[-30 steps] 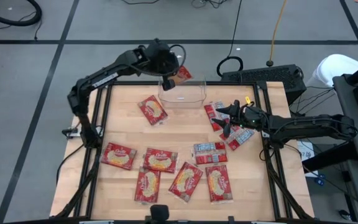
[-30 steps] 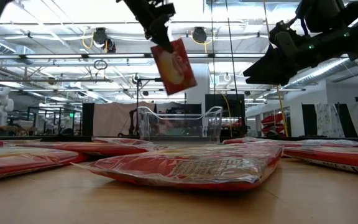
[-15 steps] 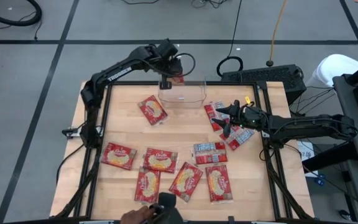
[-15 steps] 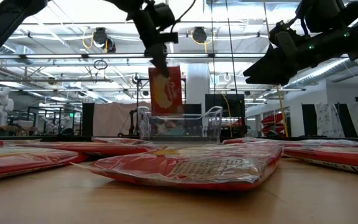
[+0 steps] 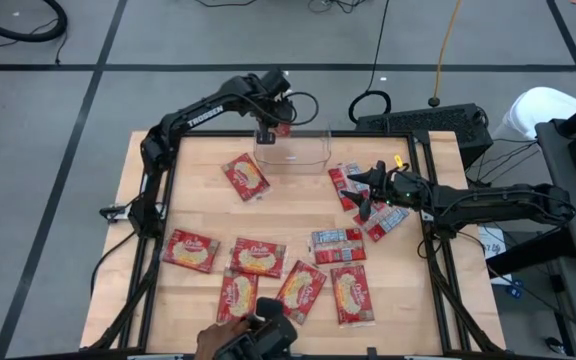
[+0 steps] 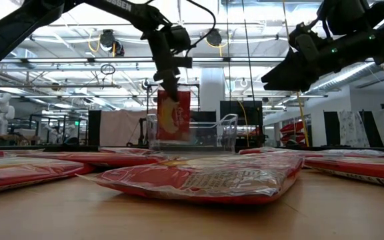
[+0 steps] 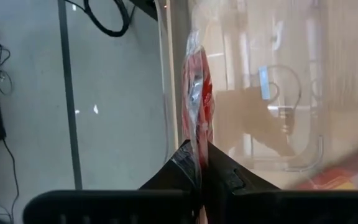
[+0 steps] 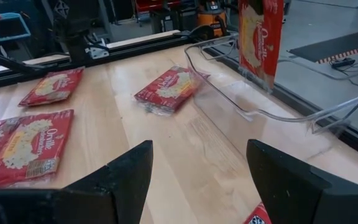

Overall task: Sort popcorn bags into baskets
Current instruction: Put the red popcorn bag into the transparent bin

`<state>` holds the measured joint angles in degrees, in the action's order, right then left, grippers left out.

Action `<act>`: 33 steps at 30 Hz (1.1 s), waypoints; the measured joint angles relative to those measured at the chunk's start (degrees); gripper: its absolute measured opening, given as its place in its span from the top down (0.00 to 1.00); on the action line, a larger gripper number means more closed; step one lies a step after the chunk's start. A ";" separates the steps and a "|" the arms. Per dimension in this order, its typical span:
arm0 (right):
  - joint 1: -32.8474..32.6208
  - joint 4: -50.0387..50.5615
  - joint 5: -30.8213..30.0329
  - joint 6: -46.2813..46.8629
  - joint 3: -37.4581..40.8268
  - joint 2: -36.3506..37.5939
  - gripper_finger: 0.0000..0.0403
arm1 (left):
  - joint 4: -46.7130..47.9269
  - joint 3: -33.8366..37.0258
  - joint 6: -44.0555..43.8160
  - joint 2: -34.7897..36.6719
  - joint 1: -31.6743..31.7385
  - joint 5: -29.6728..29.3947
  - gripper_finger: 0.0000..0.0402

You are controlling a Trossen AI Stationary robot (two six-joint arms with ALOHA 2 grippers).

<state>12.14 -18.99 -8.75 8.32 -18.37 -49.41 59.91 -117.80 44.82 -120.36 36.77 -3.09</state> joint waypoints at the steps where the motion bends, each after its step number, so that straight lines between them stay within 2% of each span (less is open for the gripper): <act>1: 0.00 0.09 0.00 0.00 0.00 0.00 0.37 | 0.00 -0.02 -0.02 -0.09 0.02 -0.02 0.94; 17: -0.28 0.27 0.02 0.39 -0.02 0.00 0.37 | -1.54 0.00 -2.12 -1.47 1.55 -6.06 0.77; 22: -0.28 0.29 0.04 0.39 -0.02 -0.02 0.37 | -5.07 0.00 -3.12 -1.77 1.53 -10.83 0.71; 33: -0.28 0.37 0.04 0.02 -0.04 0.00 0.37 | -6.16 0.07 -2.73 -1.23 1.04 -12.68 0.64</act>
<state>11.86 -18.61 -8.71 8.34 -18.41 -49.41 53.75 -117.73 42.09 -121.59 37.81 -15.77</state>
